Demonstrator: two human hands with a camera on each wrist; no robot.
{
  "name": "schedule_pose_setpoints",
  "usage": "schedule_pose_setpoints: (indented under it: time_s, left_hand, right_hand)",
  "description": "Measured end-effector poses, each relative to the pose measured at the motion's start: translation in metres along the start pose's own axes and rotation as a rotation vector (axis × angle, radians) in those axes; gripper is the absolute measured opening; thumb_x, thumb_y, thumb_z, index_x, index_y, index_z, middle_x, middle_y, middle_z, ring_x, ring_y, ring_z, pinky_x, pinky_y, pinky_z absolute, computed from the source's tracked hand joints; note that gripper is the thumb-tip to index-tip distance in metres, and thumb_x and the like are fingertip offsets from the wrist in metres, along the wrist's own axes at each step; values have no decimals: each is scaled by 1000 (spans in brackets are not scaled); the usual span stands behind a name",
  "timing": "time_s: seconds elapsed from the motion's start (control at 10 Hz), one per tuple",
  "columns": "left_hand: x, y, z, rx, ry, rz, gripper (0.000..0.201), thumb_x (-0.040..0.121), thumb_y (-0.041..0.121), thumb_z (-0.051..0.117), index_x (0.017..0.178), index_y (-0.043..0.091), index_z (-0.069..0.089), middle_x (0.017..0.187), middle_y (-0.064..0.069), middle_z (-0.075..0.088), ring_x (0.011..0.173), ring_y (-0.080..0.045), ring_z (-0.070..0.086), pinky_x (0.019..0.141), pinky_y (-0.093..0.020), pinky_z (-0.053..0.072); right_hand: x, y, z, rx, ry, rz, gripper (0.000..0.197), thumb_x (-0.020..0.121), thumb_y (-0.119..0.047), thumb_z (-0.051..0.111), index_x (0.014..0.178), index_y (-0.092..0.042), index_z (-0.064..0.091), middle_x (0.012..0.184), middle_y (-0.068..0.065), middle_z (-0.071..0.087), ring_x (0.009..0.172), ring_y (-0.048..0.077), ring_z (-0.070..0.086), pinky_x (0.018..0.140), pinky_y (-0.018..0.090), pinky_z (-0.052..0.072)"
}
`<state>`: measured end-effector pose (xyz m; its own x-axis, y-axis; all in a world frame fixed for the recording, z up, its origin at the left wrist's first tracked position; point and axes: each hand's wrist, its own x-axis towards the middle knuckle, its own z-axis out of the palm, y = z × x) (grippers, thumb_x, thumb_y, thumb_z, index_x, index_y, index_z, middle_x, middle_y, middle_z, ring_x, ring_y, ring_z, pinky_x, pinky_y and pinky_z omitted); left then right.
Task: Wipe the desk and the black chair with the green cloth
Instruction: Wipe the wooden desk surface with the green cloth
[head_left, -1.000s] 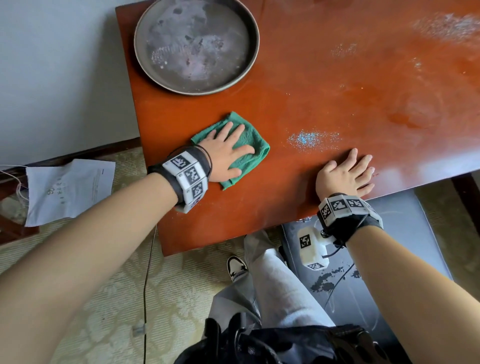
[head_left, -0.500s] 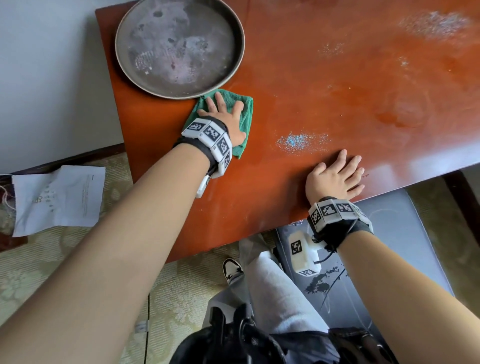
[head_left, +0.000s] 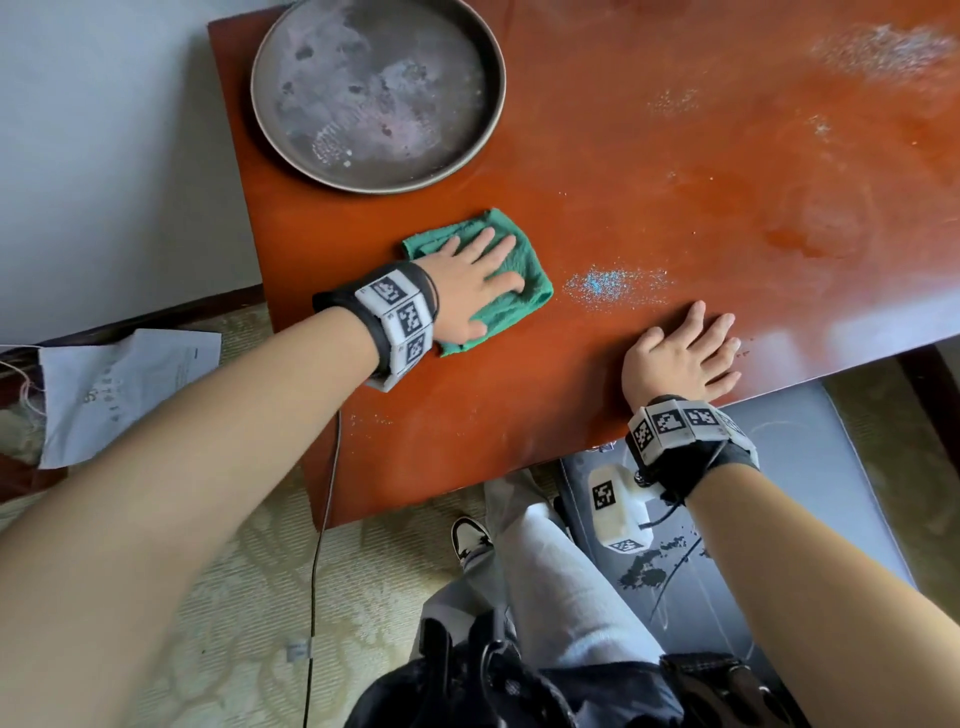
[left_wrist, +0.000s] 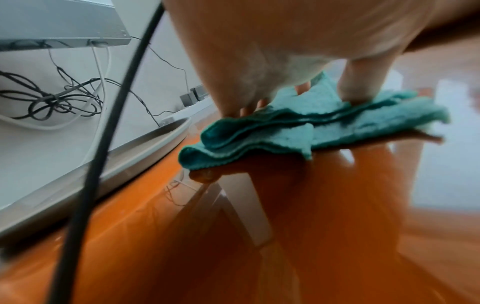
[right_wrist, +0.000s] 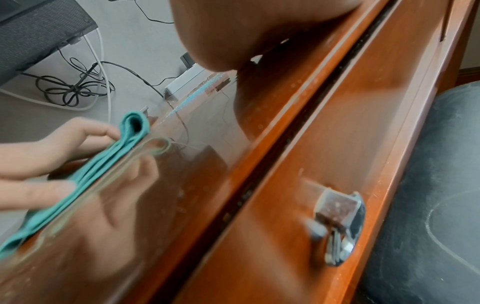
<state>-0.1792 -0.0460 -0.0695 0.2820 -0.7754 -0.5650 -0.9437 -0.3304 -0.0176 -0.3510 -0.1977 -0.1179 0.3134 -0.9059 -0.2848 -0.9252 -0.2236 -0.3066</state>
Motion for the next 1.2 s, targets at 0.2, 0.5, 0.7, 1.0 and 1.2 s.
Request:
schedule_pose_setpoints:
  time_s: [0.2, 0.5, 0.7, 1.0, 1.2]
  left_hand:
    - [-44, -15, 36, -68, -9, -65, 62, 95, 41, 42, 148, 28, 12, 156, -11, -19, 144, -31, -16, 117, -47, 2]
    - [-90, -58, 62, -511, 72, -710, 59, 95, 43, 42, 147, 33, 15, 158, -10, -13, 145, -33, -11, 115, -51, 14]
    - [-97, -39, 69, -621, 81, -887, 59, 97, 41, 36, 149, 30, 10, 157, -13, -16, 143, -41, -9, 112, -53, 20]
    - [-97, -20, 66, -588, -19, -775, 60, 96, 38, 42, 148, 30, 13, 156, -14, -18, 142, -41, -12, 112, -52, 21]
    - [-78, -43, 47, -633, 7, -867, 60, 94, 39, 48, 146, 30, 19, 157, -12, -15, 142, -42, -11, 111, -60, 18]
  right_hand:
    - [0, 0, -1, 8, -1, -6, 58, 96, -28, 29, 151, -23, 10, 160, 4, -2, 146, 27, -1, 116, 49, -2]
    - [-1, -1, -1, 11, 2, -15, 58, 96, -28, 28, 151, -23, 11, 159, 4, -2, 146, 27, -2, 116, 49, -3]
    - [0, 0, -1, 18, 2, -18, 59, 96, -28, 29, 151, -23, 11, 160, 4, -2, 146, 26, -2, 116, 49, -3]
    - [1, 0, 0, 17, 5, -15, 59, 96, -28, 29, 152, -23, 10, 160, 4, -2, 146, 27, -2, 116, 49, -3]
    - [0, -1, 1, 26, 24, -10, 59, 96, -28, 31, 151, -23, 12, 160, 4, -1, 146, 26, -1, 116, 50, -2]
